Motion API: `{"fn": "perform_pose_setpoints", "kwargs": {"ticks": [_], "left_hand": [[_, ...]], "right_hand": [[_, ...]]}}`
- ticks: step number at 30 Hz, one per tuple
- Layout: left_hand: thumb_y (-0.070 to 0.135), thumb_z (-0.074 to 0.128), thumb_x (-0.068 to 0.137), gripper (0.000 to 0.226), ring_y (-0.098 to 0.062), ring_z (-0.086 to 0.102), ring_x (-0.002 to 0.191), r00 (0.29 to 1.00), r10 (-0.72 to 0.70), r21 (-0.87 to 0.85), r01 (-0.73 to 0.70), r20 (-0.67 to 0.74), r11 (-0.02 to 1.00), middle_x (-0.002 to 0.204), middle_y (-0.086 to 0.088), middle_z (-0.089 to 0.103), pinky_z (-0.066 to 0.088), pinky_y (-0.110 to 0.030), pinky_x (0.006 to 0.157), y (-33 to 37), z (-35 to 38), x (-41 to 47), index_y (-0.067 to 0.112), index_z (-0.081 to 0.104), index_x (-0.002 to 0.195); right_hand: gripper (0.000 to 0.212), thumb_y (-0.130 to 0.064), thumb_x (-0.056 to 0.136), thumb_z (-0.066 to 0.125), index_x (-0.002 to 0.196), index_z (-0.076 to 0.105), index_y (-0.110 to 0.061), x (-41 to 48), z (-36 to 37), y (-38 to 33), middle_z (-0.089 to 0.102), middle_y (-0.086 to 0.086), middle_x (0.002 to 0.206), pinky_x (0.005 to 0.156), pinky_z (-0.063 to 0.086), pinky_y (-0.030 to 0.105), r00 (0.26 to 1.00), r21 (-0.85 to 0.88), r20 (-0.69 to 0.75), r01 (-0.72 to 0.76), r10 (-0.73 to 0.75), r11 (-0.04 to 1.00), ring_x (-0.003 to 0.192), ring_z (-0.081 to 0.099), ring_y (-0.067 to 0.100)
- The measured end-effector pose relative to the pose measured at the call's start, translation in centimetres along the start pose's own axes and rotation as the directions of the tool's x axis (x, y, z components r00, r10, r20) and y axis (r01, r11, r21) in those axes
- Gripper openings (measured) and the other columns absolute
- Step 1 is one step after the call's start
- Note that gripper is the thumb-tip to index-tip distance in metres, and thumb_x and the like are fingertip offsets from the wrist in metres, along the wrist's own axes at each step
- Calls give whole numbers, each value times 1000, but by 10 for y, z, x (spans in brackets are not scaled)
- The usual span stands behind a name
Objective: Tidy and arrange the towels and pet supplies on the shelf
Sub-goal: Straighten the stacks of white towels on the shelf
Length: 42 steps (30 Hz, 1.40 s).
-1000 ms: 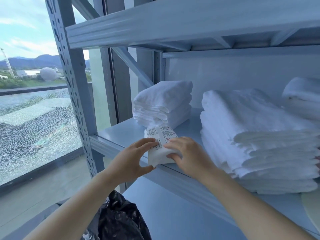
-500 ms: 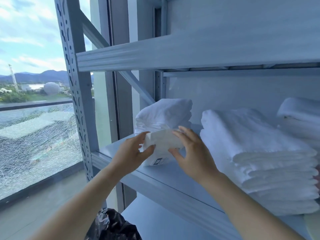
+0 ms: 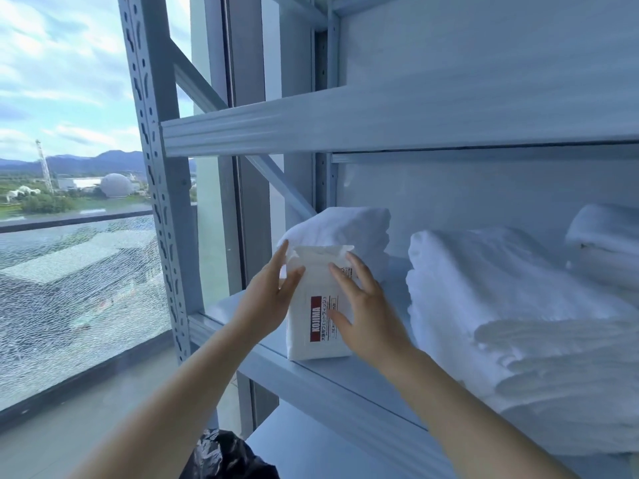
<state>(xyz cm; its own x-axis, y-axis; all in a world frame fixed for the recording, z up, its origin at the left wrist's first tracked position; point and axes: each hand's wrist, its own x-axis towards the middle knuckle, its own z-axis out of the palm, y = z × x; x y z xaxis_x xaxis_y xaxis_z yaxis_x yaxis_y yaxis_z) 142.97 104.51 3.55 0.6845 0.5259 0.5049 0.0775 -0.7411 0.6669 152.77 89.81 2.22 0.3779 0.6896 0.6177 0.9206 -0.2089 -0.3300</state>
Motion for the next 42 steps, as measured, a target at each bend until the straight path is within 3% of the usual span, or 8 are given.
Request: {"fn": "perform_pose_setpoints", "kwargs": {"ticks": [4,9,17,22,25,28,30,42], "left_hand": [[31,53,91,63,1,56,105,996,13,-149,0,84,989,125,21,49,46,-8,75,-7,4,-13,27,19,144],[50,60,83,65,-19,68,95,992,-20,-364,65,126,929,113,-6,66,54,-50,83,-14,7,-9,32,32,138],[30,50,94,30,-22,68,94,975,-59,-431,147,212,890,101,-11,70,56,-49,77,-7,20,6,24,51,123],[34,46,95,27,-15,68,92,976,-27,-283,89,215,955,108,0,67,58,-42,74,-9,41,6,36,51,121],[24,52,94,39,-11,62,102,978,26,-100,-5,206,995,129,6,54,47,-23,87,-15,51,1,25,47,133],[17,54,93,31,1,53,107,965,95,-1,-98,244,995,129,10,54,34,-3,87,-19,60,-8,22,59,123],[15,53,93,29,3,50,108,964,120,1,-124,237,992,124,11,57,31,4,83,-19,62,-9,23,63,119],[21,46,97,28,3,51,109,913,301,108,-341,276,934,122,11,59,31,0,91,-33,58,-19,20,63,120]], "right_hand": [[62,-20,90,60,144,30,-28,3,3,1,7,-6,156,106,33,32,1000,-18,-28,1,-1,1000,137,23,20],[65,-16,89,60,145,28,-28,6,7,1,7,-3,156,107,34,34,999,-18,-31,-16,16,1000,136,26,22],[49,-25,92,58,138,43,-30,2,-8,6,18,-5,154,106,32,30,995,-35,-96,-38,34,999,136,27,17],[43,-28,97,44,140,41,-24,-3,-2,13,10,-3,157,109,29,32,989,-62,19,-146,147,987,139,21,20],[37,-28,98,42,133,49,-18,-9,4,23,20,2,153,106,29,31,964,-116,110,-230,242,966,134,30,26],[27,-23,95,46,103,67,-8,-16,12,32,52,8,121,88,43,34,950,-56,110,-288,293,956,111,52,29],[25,-22,93,49,90,68,-6,-17,13,35,56,6,99,77,46,36,955,-38,68,-286,288,957,92,56,26],[27,-22,90,49,74,63,-5,-27,16,37,62,3,80,74,46,38,976,-21,60,-206,207,978,82,53,18]]}}
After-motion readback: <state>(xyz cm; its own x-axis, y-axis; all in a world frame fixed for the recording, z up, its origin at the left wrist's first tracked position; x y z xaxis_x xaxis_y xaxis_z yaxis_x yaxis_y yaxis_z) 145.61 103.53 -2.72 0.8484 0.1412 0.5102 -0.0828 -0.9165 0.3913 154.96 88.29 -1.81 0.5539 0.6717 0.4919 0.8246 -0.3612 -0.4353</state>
